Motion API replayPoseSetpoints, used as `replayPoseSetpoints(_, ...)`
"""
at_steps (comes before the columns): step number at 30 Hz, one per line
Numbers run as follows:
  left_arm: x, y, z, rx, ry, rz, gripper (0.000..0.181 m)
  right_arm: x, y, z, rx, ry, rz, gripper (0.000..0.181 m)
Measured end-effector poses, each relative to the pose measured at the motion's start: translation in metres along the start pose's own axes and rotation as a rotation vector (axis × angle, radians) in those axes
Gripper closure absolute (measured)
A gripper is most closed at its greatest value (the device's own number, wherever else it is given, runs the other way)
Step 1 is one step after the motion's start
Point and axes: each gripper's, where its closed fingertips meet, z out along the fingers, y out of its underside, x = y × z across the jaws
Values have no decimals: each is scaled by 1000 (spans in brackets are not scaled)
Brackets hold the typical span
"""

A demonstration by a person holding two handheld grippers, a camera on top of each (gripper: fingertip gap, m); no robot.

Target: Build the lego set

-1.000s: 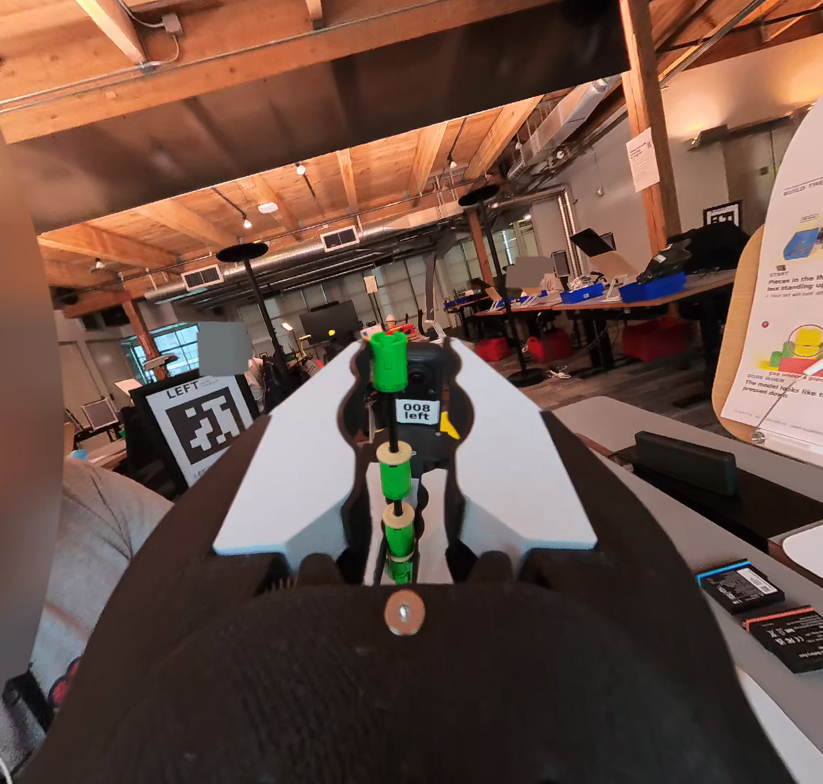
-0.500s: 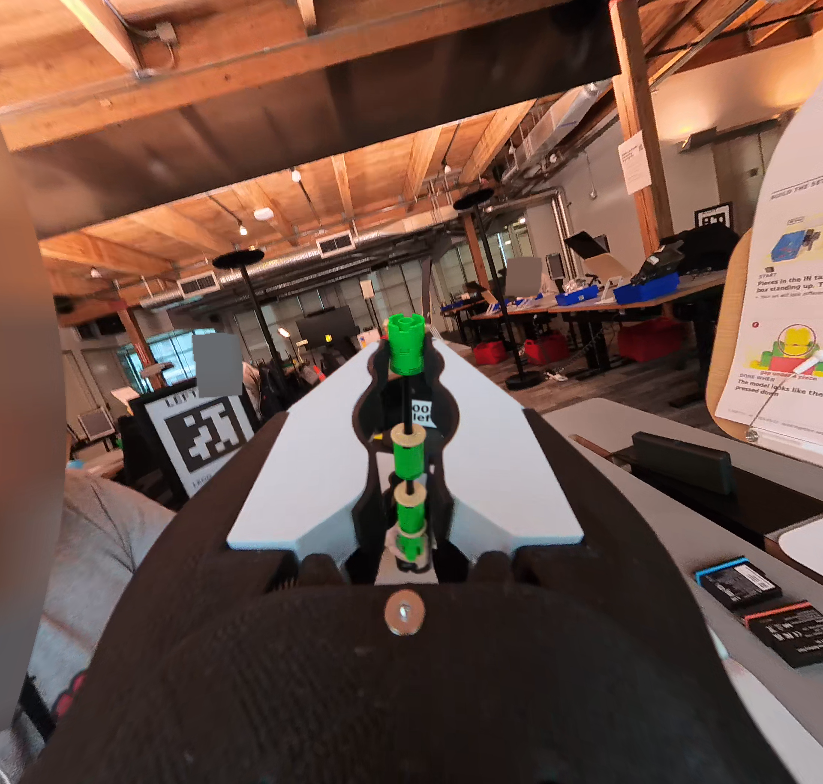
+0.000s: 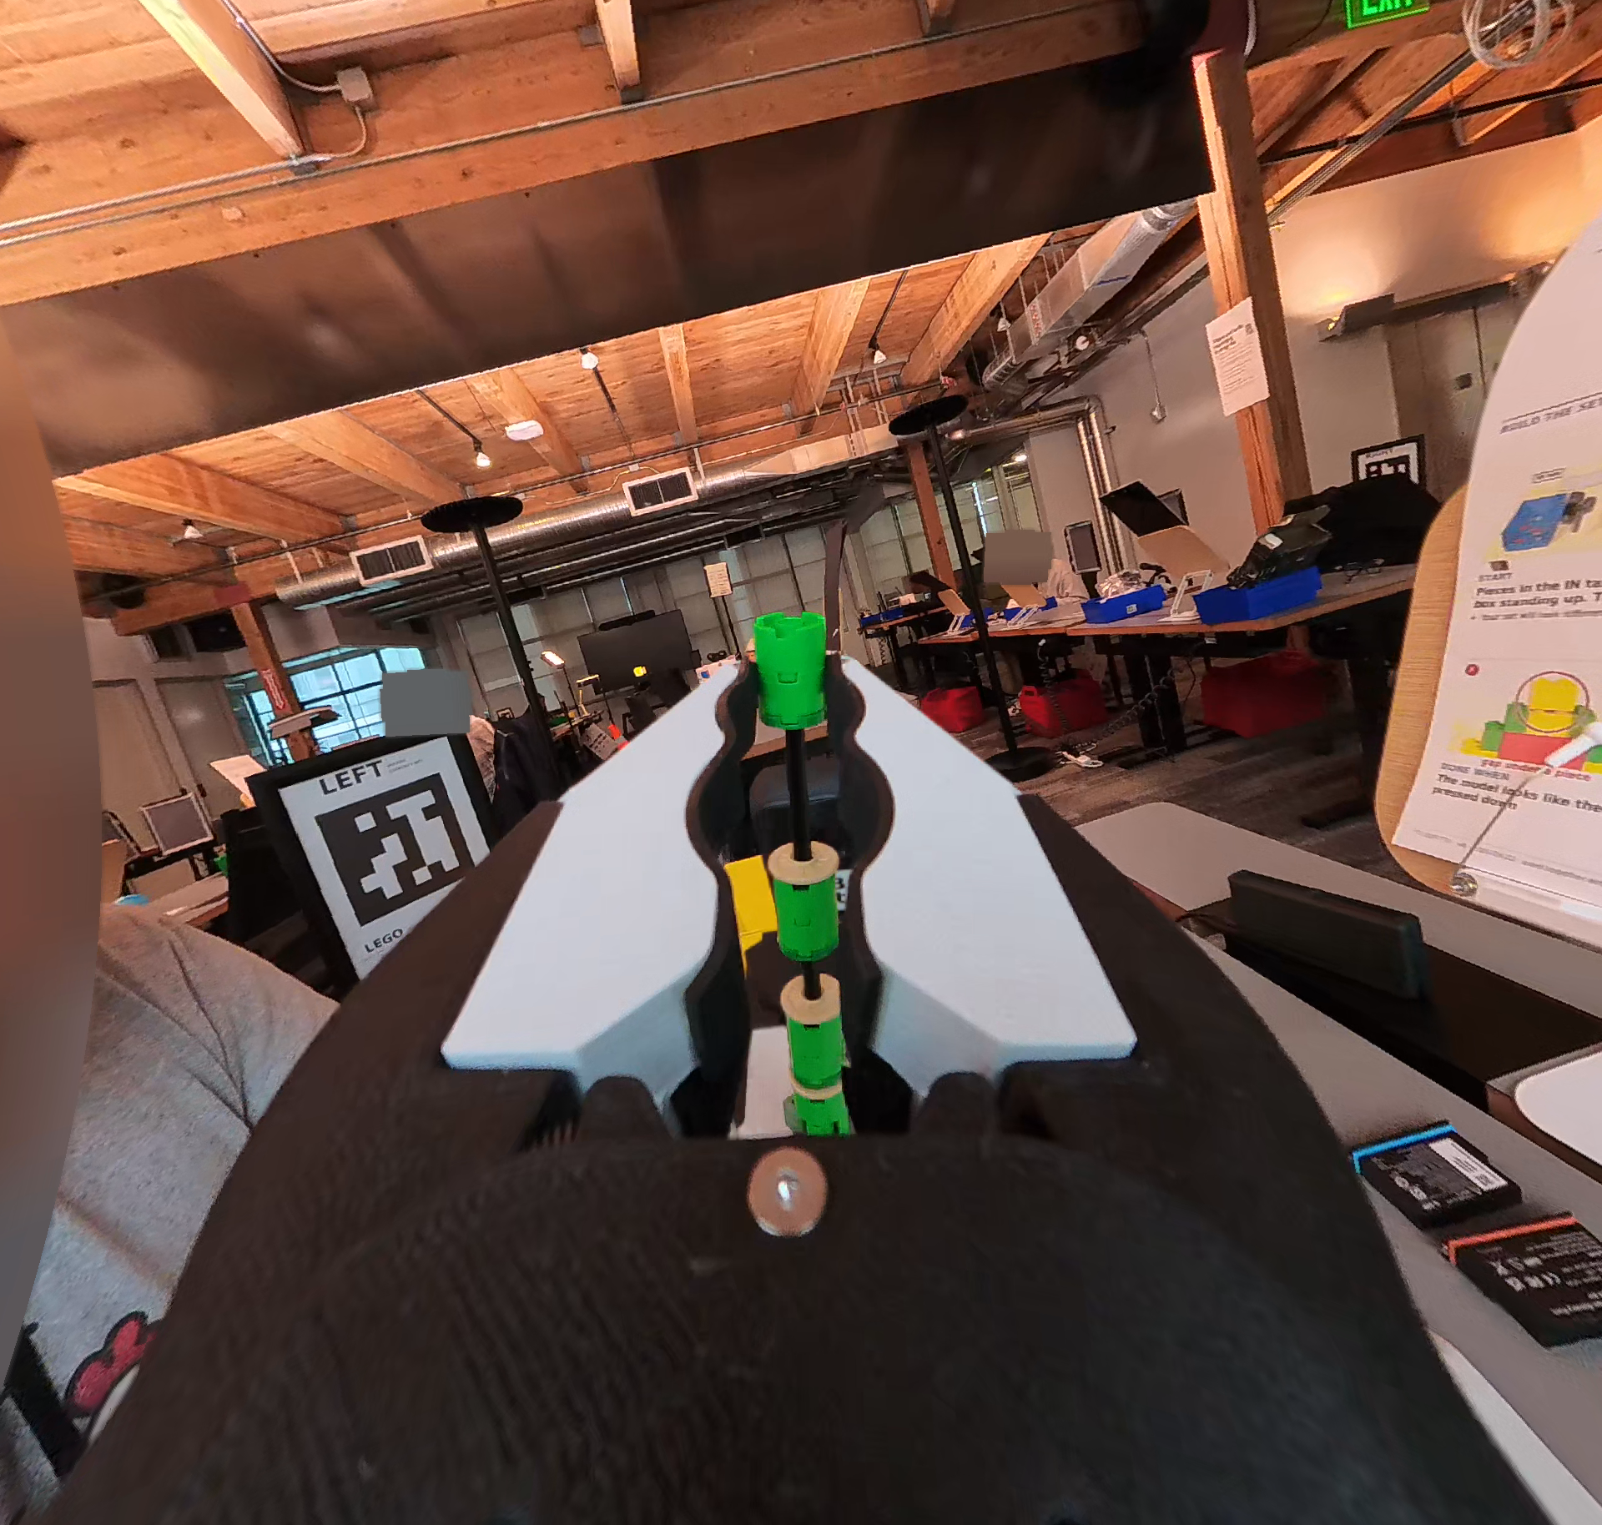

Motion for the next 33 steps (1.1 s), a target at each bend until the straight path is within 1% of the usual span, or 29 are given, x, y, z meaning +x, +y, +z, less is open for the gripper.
replayPoseSetpoints(4, 10, 2, 7, 1, 64, -15, 168, -7, 1, 6, 15, -19, -22, 167)
replayPoseSetpoints(7, 12, 6, 13, -1, 75, -13, 175, -12, 5, 12, 12, -38, -29, 167)
replayPoseSetpoints(8, 15, 7, 15, -4, 88, -10, 181, -13, 7, 14, 13, -43, -40, 167)
replayPoseSetpoints(9, 17, 8, 17, -7, 94, -6, 181, -13, 9, 15, 10, -40, -51, 167)
replayPoseSetpoints(13, 15, 11, 24, -27, 59, 30, 181, -17, 13, 20, 14, -52, -64, 167)
replayPoseSetpoints(15, 14, 7, 25, 9, 43, 40, 181, -22, 14, 24, 24, -75, -75, 167)
replayPoseSetpoints(18, 17, -5, 25, 93, 56, 29, 181, -27, 18, 29, 40, -87, -101, 167)
replayPoseSetpoints(23, 19, -17, 22, 174, 60, 20, 181, -28, 24, 35, 55, -92, -101, 167)
replayPoseSetpoints(29, 14, -16, 23, 190, 34, 13, 181, -15, 25, 32, 50, -55, -57, 167)
replayPoseSetpoints(33, 7, -11, 24, 171, 5, -11, 181, -9, 26, 31, 18, -35, -21, 167)
